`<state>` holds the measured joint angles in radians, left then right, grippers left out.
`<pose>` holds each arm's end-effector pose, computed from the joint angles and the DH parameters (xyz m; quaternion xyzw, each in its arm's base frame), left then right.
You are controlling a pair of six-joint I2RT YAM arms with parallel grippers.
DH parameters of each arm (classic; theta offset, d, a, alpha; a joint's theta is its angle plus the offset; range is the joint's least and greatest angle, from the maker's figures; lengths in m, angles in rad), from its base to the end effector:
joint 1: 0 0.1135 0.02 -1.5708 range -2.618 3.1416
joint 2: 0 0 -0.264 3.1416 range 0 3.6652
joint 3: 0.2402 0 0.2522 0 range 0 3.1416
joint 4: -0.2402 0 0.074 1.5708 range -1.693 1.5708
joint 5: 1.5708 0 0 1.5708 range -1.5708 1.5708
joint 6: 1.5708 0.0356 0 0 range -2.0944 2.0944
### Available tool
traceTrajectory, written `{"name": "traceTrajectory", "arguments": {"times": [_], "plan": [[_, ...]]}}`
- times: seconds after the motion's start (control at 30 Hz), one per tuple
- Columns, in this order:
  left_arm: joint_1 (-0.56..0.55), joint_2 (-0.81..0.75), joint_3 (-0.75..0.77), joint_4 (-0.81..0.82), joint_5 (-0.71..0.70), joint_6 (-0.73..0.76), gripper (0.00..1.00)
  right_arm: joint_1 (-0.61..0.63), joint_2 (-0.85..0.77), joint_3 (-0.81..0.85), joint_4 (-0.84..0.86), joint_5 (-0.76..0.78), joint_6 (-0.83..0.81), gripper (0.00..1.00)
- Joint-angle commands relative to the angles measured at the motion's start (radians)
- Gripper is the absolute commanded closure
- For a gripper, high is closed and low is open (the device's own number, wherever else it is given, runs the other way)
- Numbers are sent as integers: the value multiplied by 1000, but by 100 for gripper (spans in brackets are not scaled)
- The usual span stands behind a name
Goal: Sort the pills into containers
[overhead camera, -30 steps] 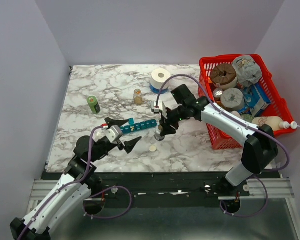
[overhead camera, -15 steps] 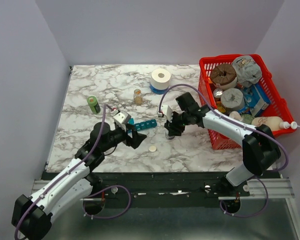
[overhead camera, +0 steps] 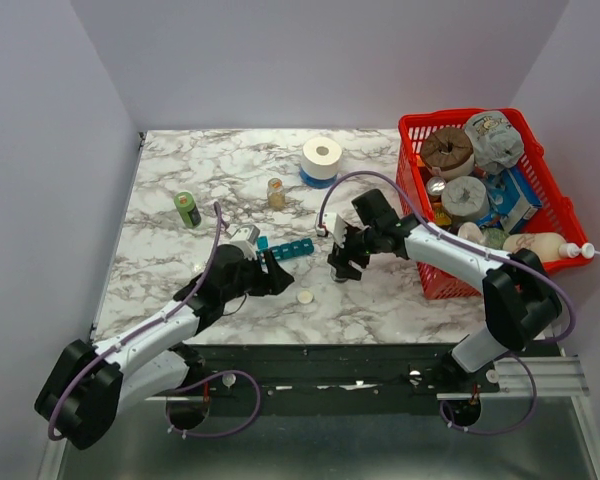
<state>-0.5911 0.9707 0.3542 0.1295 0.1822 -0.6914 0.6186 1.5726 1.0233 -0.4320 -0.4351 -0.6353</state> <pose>0.1640 -0.1178 0.1877 0.0041 0.8545 -0.3697 0.3650 0.2518 0.1977 0.2124 -0.5989 0.7199 0.2042 0.2854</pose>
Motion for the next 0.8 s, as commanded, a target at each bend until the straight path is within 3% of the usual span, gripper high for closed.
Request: {"name": "traceTrajectory", "arguments": {"times": [0.0,0.1,0.3,0.4,0.43,0.5,0.7,0.77], "plan": [[-41,51,3,22,-111,-117,28,-3,-43,-22,30,-30,-1,12],[-73,100,41,-42,-176,-142,34,-5,-72,-16,26,-36,-6,0],[-160,253,172,-198,-308,-154,42,-20,-157,82,-1,2,32,0],[-216,327,247,-275,-352,-142,43,-71,-155,156,-60,-97,130,0],[-234,348,287,-298,-369,-125,46,-88,-145,197,-89,-220,132,0],[-248,410,327,-364,-386,-106,51,-108,-129,205,-140,-287,118,0],[-317,522,443,-485,-463,-59,51,-109,-132,155,-128,-315,97,0],[-332,551,479,-514,-466,-43,60,-108,-135,155,-125,-320,97,0]]}}
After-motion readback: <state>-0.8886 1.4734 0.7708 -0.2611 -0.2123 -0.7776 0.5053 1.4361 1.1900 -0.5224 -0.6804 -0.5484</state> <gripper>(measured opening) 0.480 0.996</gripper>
